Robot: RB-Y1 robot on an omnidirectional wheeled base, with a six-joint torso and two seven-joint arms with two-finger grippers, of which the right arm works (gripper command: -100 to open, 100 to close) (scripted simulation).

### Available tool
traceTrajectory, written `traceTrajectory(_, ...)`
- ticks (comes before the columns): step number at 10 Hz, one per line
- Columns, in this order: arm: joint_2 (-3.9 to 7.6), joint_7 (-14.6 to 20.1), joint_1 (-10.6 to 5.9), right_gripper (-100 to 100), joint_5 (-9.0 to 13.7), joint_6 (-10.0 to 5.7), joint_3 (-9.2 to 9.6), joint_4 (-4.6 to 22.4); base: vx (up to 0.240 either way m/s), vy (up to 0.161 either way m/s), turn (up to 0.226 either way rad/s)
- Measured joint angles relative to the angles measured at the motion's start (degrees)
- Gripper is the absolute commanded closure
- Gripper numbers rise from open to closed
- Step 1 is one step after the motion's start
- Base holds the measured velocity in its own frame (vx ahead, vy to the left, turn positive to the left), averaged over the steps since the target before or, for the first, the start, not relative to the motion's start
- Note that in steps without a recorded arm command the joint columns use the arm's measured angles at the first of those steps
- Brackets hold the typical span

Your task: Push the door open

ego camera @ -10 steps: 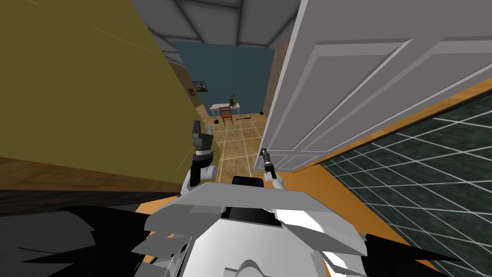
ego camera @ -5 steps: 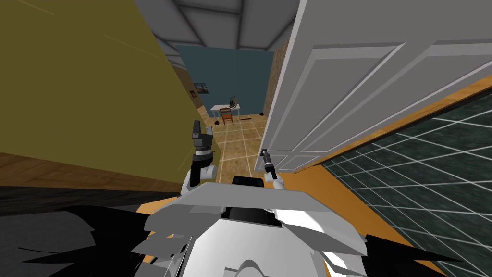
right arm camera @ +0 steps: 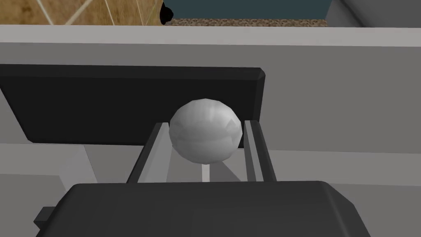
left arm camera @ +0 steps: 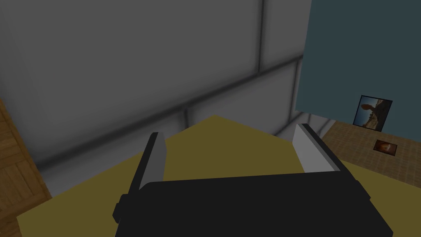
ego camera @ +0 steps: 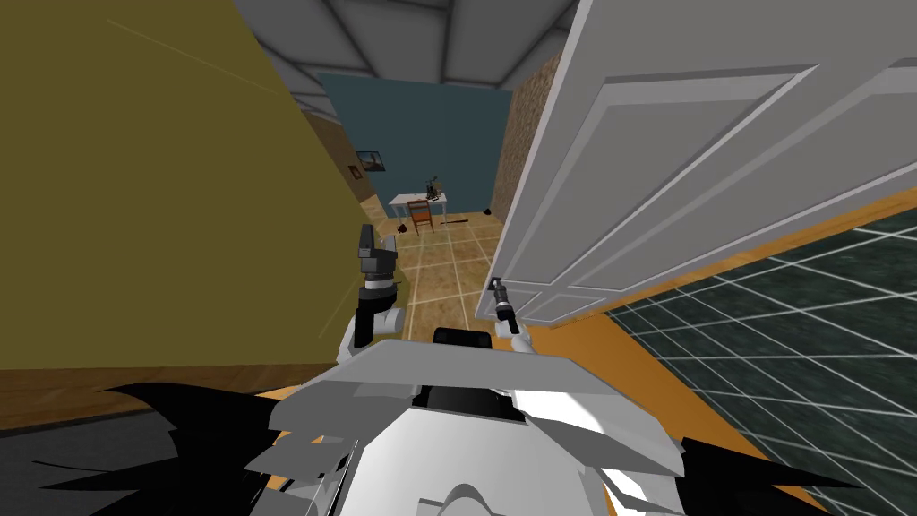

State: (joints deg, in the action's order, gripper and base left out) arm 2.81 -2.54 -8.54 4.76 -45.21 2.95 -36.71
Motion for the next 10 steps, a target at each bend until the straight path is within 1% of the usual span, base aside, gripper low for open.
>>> traceTrajectory(1, 0.14, -0.1, -0.80, 100, 0.2, -0.24, -0.30, 1.2, 0.156, 0.032, -0.024)
traceTrajectory(2, 0.37, -0.1, -0.84, 100, 0.4, -0.67, -0.71, 1.7, 0.183, 0.076, -0.065)
traceTrajectory(3, 0.86, -0.1, -1.16, 100, 0.8, -0.71, -1.37, 2.2, 0.200, 0.072, -0.111)
traceTrajectory(4, 1.13, -0.4, -2.00, 100, 1.3, -1.35, -2.24, 3.8, 0.212, 0.042, -0.104)
traceTrajectory(5, 1.57, -0.6, -1.39, -100, 1.6, -1.42, -2.92, 2.9, -0.017, 0.033, -0.056)
traceTrajectory(6, 1.55, -0.5, -1.28, -100, 1.7, -1.21, -3.00, 2.5, -0.193, 0.057, -0.022)
traceTrajectory(8, 1.27, -0.4, -1.52, -100, 1.9, -1.15, -2.98, 2.7, -0.246, 0.054, -0.041)
traceTrajectory(9, 1.05, -0.3, -1.51, -100, 2.0, -1.08, -2.98, 2.6, -0.256, 0.106, -0.061)
traceTrajectory(10, 0.77, -0.2, -1.19, -100, 2.1, -0.61, -2.95, 1.7, -0.232, 0.119, -0.054)
